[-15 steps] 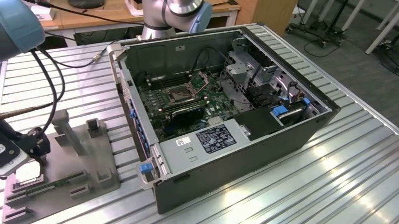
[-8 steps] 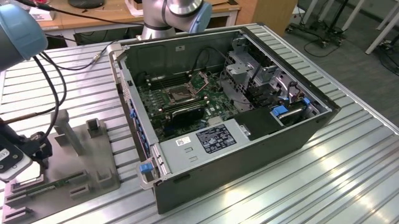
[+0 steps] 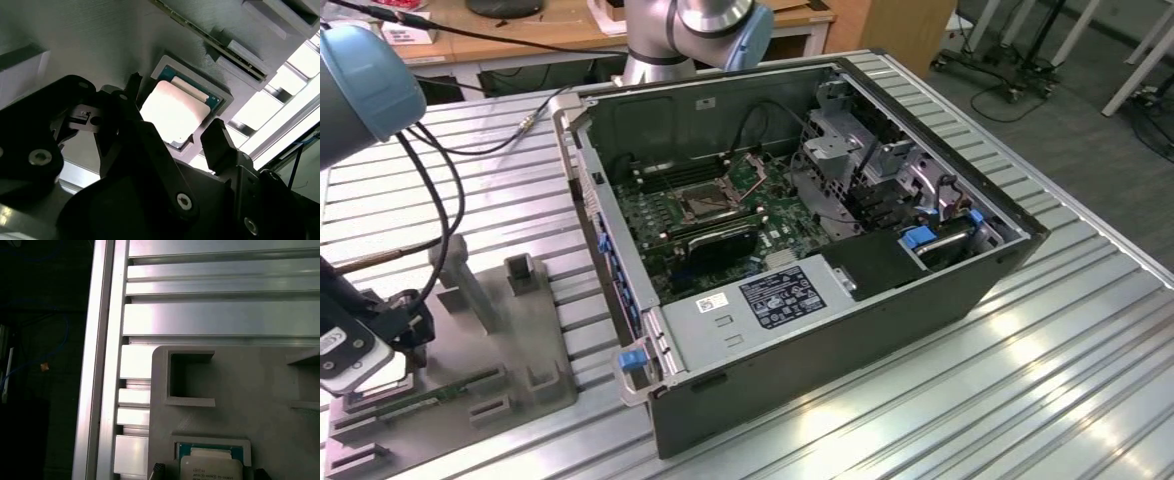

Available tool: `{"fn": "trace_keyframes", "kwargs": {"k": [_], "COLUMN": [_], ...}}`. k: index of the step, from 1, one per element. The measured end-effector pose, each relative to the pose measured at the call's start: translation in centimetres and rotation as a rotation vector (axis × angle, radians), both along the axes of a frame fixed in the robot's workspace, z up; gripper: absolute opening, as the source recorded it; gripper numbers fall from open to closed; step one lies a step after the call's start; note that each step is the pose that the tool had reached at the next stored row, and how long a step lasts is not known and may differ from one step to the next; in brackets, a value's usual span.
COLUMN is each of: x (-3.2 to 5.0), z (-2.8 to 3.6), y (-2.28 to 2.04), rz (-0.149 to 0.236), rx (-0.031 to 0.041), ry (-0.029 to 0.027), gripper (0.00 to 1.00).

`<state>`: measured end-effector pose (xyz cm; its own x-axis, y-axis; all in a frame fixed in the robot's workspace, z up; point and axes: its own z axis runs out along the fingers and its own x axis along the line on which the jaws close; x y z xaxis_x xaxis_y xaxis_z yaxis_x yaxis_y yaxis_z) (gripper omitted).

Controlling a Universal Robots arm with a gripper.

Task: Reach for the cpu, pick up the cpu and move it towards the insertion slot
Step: 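Pick up the cpu and move it towards the insertion slot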

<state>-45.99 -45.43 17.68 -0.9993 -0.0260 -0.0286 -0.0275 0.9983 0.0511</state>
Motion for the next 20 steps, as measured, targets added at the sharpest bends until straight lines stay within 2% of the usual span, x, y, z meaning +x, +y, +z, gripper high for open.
{"fn": "trace_keyframes", "kwargs": {"k": [4,5,7,8,10,11,20], "x": [0.00,0.00,0.00,0.00,0.00,0.00,0.00], "z": [-0.02,-0.03,-0.03,-0.04,-0.03,-0.03,0.10], "y": [0.00,0.00,0.00,0.00,0.00,0.00,0.00], "rz": [0.000,0.000,0.000,0.000,0.000,0.000,0.000], "rx": [0.0002,0.0001,0.0002,0.0002,0.0002,0.0003,0.0002], "ry": [-0.0002,-0.0002,-0.0002,-0.0001,-0.0001,-0.0003,-0.0001], "gripper": [0.74,0.67,0.66,0.60,0.60,0.55,0.55]}}
